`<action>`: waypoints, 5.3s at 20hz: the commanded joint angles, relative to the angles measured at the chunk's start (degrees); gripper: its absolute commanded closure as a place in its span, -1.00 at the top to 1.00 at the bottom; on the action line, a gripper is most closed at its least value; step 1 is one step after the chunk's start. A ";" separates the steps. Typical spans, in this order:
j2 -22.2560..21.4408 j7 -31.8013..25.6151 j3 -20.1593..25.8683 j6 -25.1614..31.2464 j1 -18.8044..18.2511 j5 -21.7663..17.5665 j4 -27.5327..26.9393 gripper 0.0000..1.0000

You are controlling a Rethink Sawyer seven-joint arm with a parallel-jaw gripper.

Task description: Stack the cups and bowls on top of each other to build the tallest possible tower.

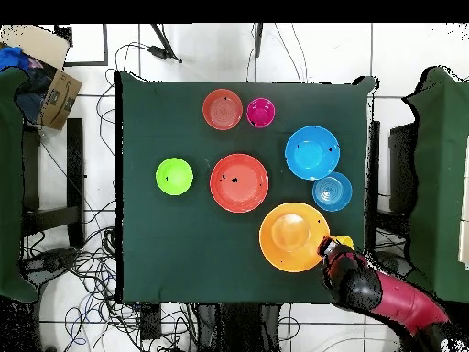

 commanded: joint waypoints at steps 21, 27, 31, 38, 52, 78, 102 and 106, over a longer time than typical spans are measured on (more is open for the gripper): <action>4.05 8.24 7.16 -8.74 3.52 1.67 2.78 1.00; 4.71 8.30 6.72 -8.99 3.74 1.74 2.29 1.00; 4.55 9.39 5.37 -9.44 4.49 2.72 1.98 1.00; 3.58 9.37 3.29 -9.27 4.75 4.46 0.68 1.00; -1.82 8.06 1.79 -3.09 5.72 10.60 -1.44 1.00; 10.77 0.82 -1.03 -5.29 7.05 6.99 -12.57 1.00; 10.02 -2.43 -4.19 4.83 10.87 7.13 -12.83 1.00; 8.69 -4.31 -1.56 6.91 9.07 6.74 -11.71 1.00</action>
